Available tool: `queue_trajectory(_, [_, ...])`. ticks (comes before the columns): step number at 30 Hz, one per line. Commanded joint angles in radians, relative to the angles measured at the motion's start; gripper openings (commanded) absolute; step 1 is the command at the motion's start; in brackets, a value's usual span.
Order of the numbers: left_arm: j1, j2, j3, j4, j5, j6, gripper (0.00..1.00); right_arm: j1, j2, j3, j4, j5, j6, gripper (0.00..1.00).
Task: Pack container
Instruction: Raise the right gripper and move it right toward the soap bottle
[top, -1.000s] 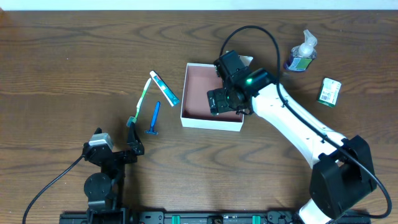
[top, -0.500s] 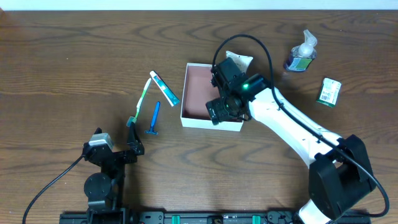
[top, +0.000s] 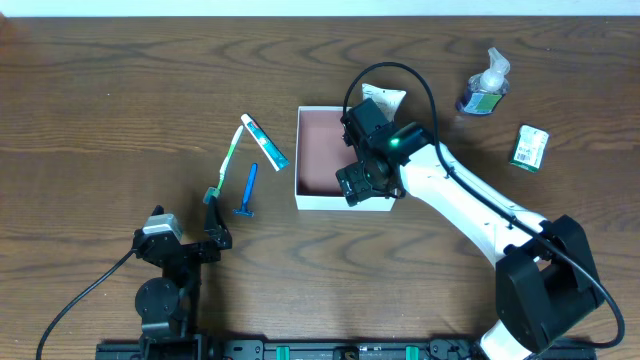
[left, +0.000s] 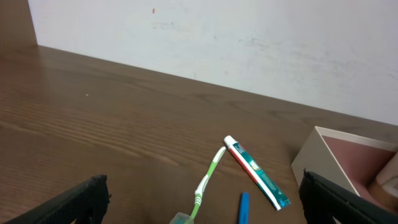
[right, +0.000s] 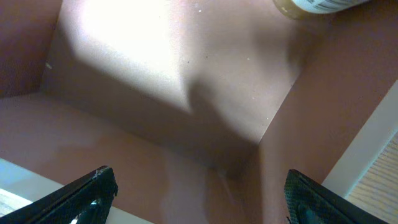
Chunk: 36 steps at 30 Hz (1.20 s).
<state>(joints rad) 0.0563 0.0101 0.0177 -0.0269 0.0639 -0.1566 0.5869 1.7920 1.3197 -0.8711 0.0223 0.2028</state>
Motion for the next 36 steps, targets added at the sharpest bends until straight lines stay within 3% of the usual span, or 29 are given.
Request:
queue_trajectory(1, [-0.002,-0.005,-0.014,-0.040,0.007,0.003,0.98,-0.023,0.010,-0.009,-0.004,0.027,-0.037,0.88])
queue_trajectory(9, [-0.002,-0.005,-0.014,-0.040,0.007,0.003,0.98,-0.022,-0.003,0.040,0.018,-0.027,-0.070,0.89])
queue_trajectory(20, [-0.002,-0.005,-0.014,-0.040,0.007,0.003,0.98,-0.021,-0.101,0.358,-0.031,-0.077,-0.050,0.91])
queue_trajectory(28, [-0.002,-0.005,-0.014,-0.040,0.007,0.003,0.98,-0.167,-0.169,0.393,-0.104,0.185,0.072,0.91])
queue_trajectory(36, [-0.002,-0.005,-0.014,-0.040,0.007,0.003,0.98,-0.357,-0.163,0.338,-0.077,0.178,0.112,0.97])
